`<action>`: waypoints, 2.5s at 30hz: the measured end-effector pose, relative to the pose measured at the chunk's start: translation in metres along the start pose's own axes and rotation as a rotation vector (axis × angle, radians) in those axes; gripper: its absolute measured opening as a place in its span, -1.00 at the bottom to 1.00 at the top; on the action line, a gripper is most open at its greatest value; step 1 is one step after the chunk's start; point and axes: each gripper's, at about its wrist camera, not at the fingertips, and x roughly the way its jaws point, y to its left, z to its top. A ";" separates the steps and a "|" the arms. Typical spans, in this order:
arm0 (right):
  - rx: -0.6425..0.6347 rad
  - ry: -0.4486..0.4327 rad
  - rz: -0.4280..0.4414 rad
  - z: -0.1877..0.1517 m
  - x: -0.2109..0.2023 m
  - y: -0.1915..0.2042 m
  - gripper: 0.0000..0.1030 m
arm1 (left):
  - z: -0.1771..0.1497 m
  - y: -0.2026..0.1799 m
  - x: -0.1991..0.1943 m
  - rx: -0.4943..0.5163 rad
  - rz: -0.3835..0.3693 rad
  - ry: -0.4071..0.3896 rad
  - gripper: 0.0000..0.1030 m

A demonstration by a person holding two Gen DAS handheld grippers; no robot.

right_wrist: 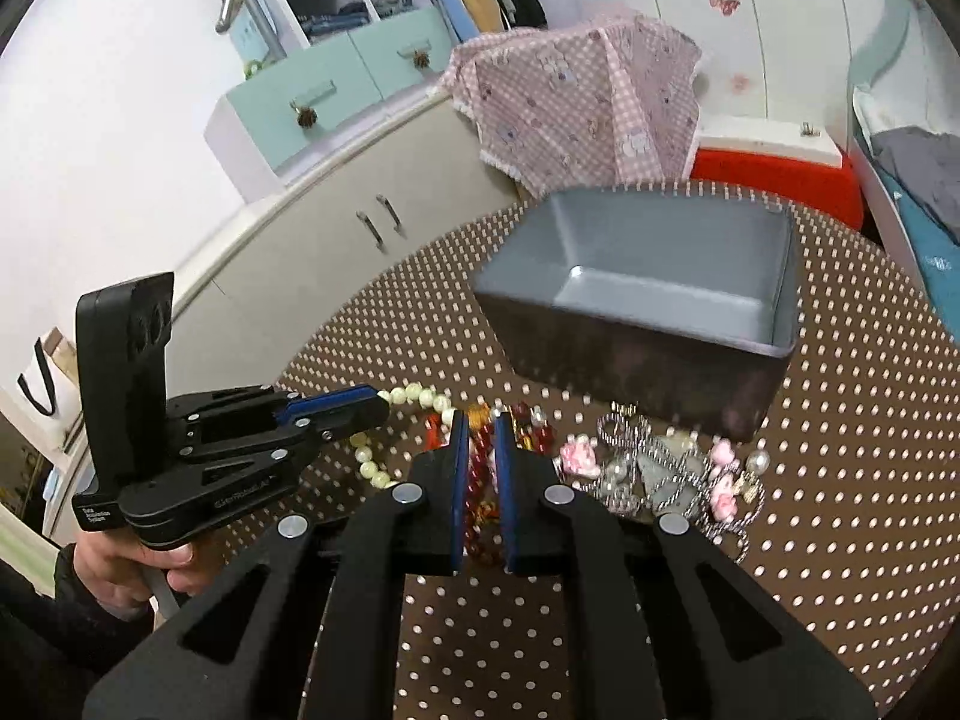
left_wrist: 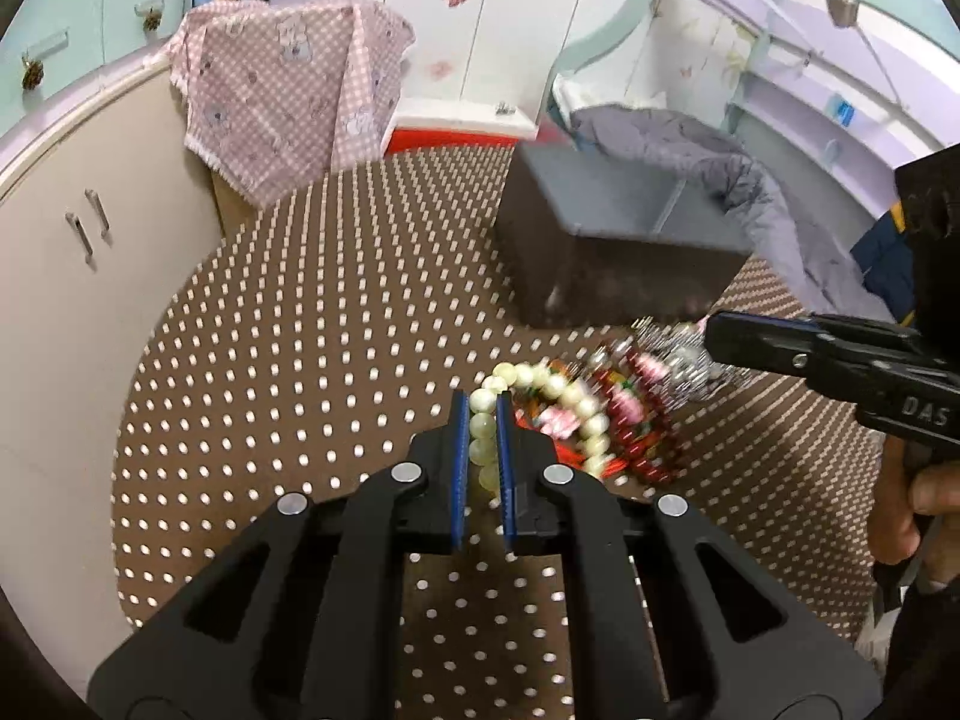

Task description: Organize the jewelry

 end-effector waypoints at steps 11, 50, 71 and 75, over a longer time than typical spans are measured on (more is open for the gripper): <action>-0.173 0.167 -0.158 -0.020 0.059 0.023 -0.60 | 0.005 -0.001 -0.017 0.004 0.012 -0.043 -0.83; 0.105 -0.186 -0.170 0.091 -0.054 -0.061 -0.28 | 0.129 -0.050 -0.007 0.074 -0.097 -0.155 -0.01; 0.097 -0.333 -0.324 0.061 -0.115 -0.037 0.84 | 0.085 -0.008 -0.075 -0.077 0.106 -0.323 0.88; 0.081 -0.318 -0.335 0.051 -0.113 -0.028 0.84 | 0.069 -0.008 -0.078 -0.060 0.138 -0.320 0.88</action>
